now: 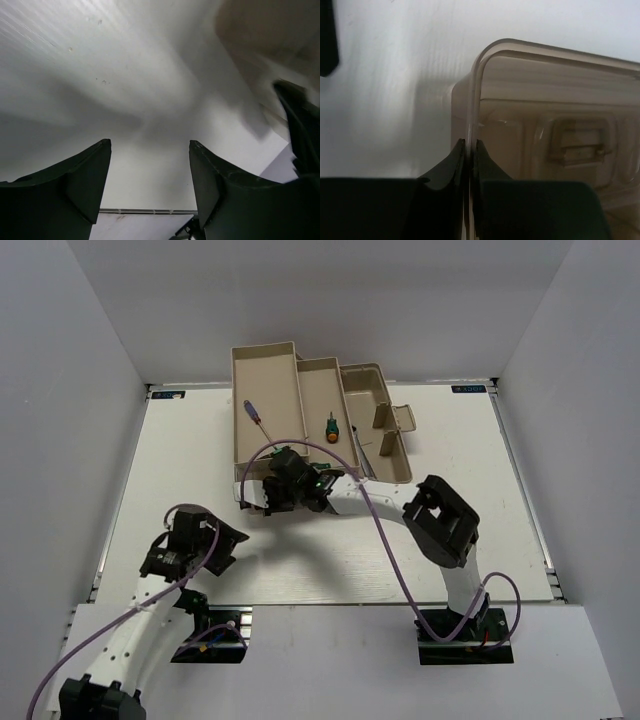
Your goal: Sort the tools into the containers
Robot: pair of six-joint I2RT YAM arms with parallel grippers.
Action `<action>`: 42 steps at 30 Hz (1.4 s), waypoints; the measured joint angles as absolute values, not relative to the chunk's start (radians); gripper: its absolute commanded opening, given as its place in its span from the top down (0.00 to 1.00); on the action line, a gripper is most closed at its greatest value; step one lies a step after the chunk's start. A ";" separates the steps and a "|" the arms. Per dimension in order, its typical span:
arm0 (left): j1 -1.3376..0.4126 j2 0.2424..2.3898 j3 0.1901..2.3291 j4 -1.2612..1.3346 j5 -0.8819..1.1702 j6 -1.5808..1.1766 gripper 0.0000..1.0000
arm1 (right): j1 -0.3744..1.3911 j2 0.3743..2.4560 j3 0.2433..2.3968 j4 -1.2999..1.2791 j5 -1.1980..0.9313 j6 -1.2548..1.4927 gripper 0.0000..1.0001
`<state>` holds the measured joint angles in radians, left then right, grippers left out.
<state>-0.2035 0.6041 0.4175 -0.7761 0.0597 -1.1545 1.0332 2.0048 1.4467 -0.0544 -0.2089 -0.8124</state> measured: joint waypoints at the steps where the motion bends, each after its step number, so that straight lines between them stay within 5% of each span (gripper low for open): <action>1: -0.204 0.616 0.384 -0.742 0.086 -1.173 0.27 | 1.029 1.990 1.445 -0.083 -0.213 -0.802 1.00; 13: -0.187 0.865 0.167 -0.210 0.320 -1.367 0.48 | 0.980 1.808 1.451 -0.278 -0.279 -0.682 1.00; 26: -0.143 1.538 0.429 0.323 0.456 -1.388 0.45 | 0.936 1.583 1.356 -0.320 -0.354 -0.609 1.00; 27: -0.140 1.567 0.471 0.323 0.458 -1.379 0.45 | 0.936 1.576 1.346 -0.324 -0.366 -0.610 0.76; 30: -0.136 1.611 0.592 0.307 0.461 -1.345 0.45 | 0.938 1.558 1.339 -0.340 -0.402 -0.621 0.48; 35: -0.115 1.616 0.664 0.271 0.461 -1.308 0.45 | 0.934 1.480 1.378 -0.340 -0.449 -0.628 0.30; 39: -0.112 1.616 0.687 0.239 0.463 -1.295 0.45 | 0.915 1.426 1.433 -0.319 -0.440 -0.612 0.31; 42: -0.111 1.620 0.716 0.206 0.463 -1.285 0.45 | 0.904 1.393 1.459 -0.272 -0.387 -0.598 0.51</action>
<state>-0.1112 1.6203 0.7158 0.2062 0.4629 -1.2850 0.9043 1.3933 1.4590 -0.2722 -0.3866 -0.5976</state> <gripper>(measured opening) 0.552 0.618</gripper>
